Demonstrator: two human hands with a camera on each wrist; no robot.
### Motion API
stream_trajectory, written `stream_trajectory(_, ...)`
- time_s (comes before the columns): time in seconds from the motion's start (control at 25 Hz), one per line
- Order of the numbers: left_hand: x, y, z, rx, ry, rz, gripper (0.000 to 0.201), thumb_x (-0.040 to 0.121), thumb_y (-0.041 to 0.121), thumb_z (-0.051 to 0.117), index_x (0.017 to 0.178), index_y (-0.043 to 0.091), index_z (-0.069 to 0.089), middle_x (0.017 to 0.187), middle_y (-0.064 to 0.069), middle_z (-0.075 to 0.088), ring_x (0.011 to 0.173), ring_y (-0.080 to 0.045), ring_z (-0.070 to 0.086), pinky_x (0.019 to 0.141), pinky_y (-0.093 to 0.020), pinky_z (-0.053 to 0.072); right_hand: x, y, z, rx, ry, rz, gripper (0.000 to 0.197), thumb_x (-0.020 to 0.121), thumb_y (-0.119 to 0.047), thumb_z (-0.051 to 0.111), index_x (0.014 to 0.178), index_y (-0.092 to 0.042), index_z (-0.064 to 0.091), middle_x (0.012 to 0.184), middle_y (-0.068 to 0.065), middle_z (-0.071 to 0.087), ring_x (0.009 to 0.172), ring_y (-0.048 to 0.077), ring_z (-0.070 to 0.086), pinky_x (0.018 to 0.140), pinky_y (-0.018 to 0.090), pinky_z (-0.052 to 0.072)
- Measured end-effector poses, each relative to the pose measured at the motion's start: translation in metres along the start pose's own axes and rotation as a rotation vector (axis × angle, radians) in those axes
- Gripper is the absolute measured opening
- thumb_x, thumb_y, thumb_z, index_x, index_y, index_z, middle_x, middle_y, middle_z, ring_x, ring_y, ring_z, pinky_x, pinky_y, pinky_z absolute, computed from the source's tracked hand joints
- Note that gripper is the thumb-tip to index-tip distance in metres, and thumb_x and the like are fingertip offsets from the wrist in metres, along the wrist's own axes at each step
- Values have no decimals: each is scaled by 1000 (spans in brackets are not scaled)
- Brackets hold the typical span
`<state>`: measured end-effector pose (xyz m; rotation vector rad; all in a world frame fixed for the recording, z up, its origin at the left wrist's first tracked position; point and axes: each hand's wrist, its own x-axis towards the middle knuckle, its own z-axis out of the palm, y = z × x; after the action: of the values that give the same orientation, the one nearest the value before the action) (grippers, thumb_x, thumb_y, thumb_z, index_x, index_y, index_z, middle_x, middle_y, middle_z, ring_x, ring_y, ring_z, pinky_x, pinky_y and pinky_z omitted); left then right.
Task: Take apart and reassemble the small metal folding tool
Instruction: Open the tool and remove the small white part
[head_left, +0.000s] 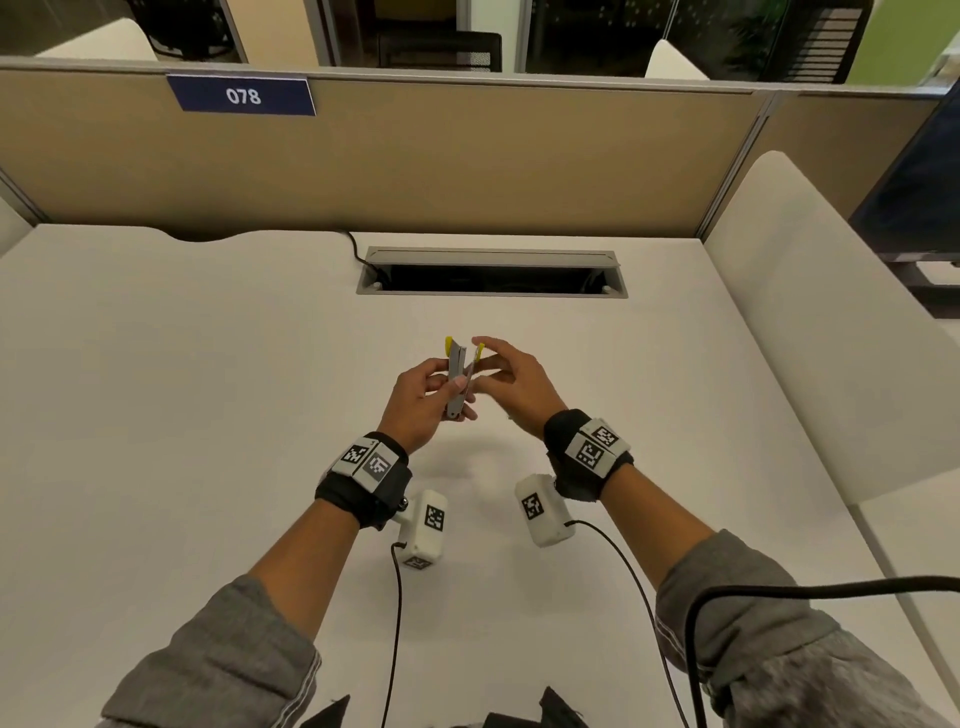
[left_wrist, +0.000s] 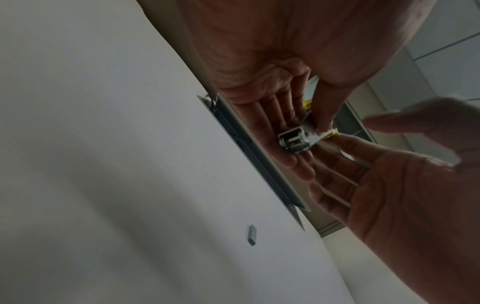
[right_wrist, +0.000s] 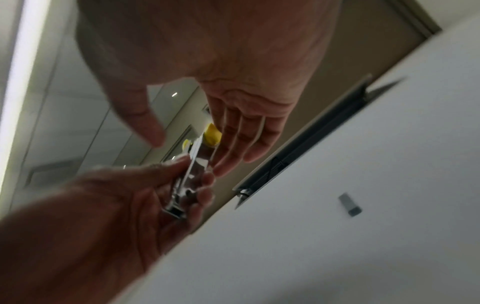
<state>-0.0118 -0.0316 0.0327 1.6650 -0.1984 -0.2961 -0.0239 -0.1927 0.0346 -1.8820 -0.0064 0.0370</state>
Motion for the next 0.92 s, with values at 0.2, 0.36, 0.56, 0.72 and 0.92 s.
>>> stream_trajectory(0.2,-4,10,4,-9,-37,24,25,96,15,53,118,4,57,85,-15,70,67,-27,71,67,-32,59,-2,-7,-7,124,83,1,27,93,-17,58,118,-8,62,98,10,71,75,12,67,71,23,51)
stream_trajectory(0.36,-8,17,5,42,-81,44,21,96,16,51,113,6,58,86,-13,71,69,-23,72,67,-29,57,-4,-11,-12,149,102,-10,16,91,-13,61,104,-4,66,88,8,69,71,11,66,67,19,52)
stream_trajectory(0.56,-12,26,4,125,-159,74,21,97,20,51,113,8,58,89,-9,72,72,-21,73,65,-30,58,-6,-23,-18,65,59,-74,8,92,-14,60,96,-9,64,80,2,65,65,8,63,64,17,53)
stream_trajectory(0.72,-14,31,3,172,-161,86,18,96,22,51,111,14,56,90,-8,72,73,-18,74,64,-28,59,-8,-33,-23,-29,50,-106,6,92,-16,59,93,-11,63,82,3,65,64,10,64,61,19,54)
stream_trajectory(0.92,-16,32,9,207,-102,105,21,94,24,55,113,15,58,89,-7,73,76,-19,74,69,-30,60,-12,-39,-20,-84,107,-133,7,89,-15,60,89,-8,60,79,9,63,64,18,62,63,27,58)
